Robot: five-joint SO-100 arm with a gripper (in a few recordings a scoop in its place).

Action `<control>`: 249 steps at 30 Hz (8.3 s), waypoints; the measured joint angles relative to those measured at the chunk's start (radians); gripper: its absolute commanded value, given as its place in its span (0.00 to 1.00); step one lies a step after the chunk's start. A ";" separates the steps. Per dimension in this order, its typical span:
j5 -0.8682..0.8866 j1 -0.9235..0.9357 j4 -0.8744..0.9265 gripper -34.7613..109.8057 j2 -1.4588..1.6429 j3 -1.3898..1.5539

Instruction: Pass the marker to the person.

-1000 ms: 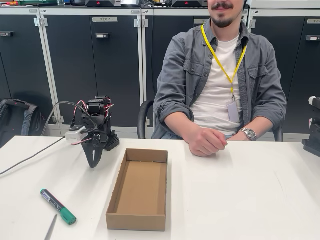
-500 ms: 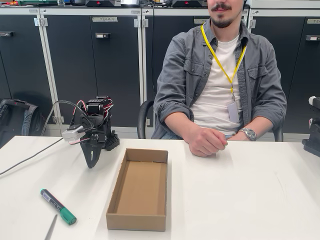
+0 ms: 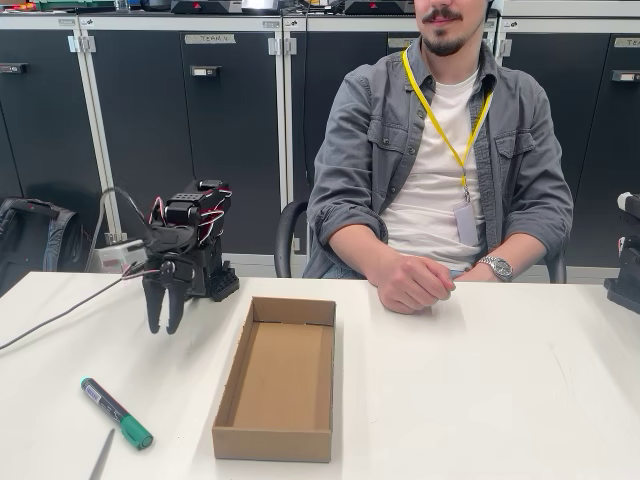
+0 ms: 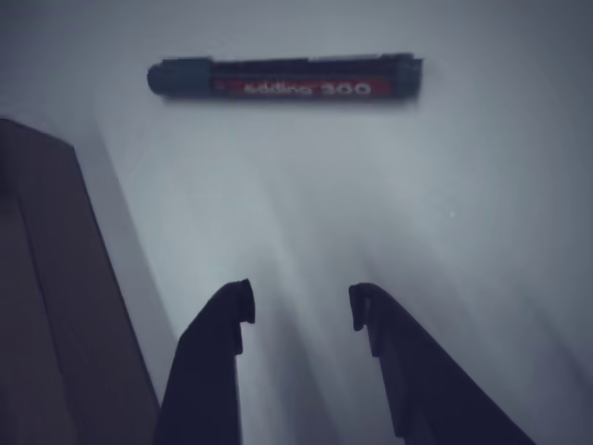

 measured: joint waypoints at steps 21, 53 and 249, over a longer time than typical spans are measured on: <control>0.091 0.175 -0.031 0.45 -0.788 -0.709; 0.288 0.218 -0.408 0.47 -1.552 -1.246; 0.572 0.031 0.086 0.21 -1.295 -1.381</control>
